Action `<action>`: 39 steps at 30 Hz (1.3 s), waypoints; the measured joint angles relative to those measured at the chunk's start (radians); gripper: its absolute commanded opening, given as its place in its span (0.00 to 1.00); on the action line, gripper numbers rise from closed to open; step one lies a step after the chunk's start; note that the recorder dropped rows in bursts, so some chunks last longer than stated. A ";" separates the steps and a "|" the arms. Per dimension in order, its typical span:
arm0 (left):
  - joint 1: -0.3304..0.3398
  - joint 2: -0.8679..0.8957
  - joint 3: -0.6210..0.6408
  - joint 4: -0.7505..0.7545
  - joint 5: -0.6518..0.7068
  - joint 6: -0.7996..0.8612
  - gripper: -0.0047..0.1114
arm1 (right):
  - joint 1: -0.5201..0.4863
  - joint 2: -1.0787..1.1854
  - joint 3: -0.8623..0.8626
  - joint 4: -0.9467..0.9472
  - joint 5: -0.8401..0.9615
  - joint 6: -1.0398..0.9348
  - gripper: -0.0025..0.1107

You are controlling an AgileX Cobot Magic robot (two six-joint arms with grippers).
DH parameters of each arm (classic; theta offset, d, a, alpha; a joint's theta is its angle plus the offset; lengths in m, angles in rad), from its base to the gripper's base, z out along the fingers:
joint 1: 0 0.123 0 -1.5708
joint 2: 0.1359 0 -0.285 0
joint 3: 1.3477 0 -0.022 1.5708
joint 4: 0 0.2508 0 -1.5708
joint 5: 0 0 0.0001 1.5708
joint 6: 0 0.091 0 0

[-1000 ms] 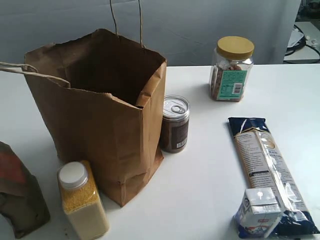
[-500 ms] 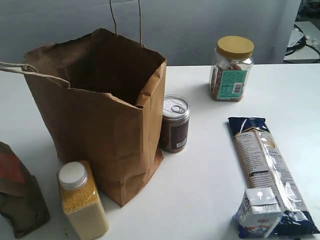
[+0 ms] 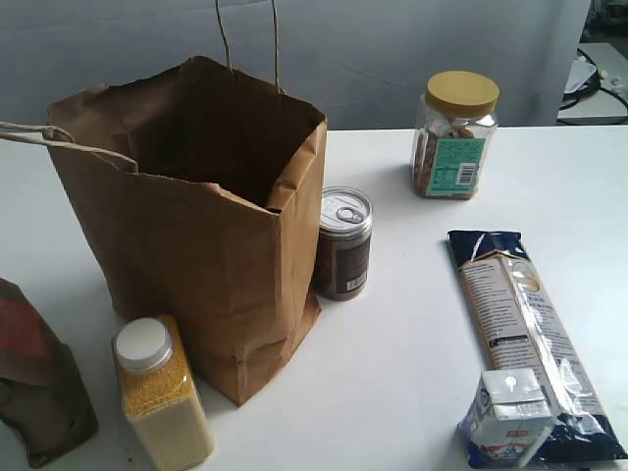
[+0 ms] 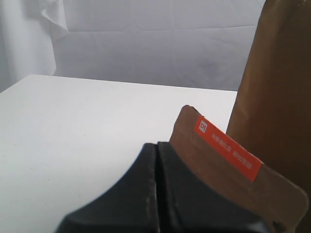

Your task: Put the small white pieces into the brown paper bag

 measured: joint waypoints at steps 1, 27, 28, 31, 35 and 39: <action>0.000 0.000 0.000 0.000 0.000 0.000 0.04 | 0.000 0.000 0.000 0.000 0.000 0.000 0.02; 0.000 0.000 0.000 0.000 0.000 0.000 0.04 | -0.021 0.000 0.000 0.000 0.000 -0.010 0.02; 0.000 0.000 0.000 0.000 0.000 0.000 0.04 | -0.023 0.000 0.000 0.000 0.000 -0.010 0.02; 0.000 0.000 0.000 0.000 0.000 0.000 0.04 | -0.023 0.000 0.000 0.000 0.000 -0.010 0.02; 0.000 0.000 0.000 0.000 0.000 0.000 0.04 | -0.023 0.000 0.000 0.000 0.000 -0.010 0.02; 0.000 0.000 0.000 0.000 0.000 0.000 0.04 | -0.023 0.000 0.000 0.000 0.000 -0.010 0.02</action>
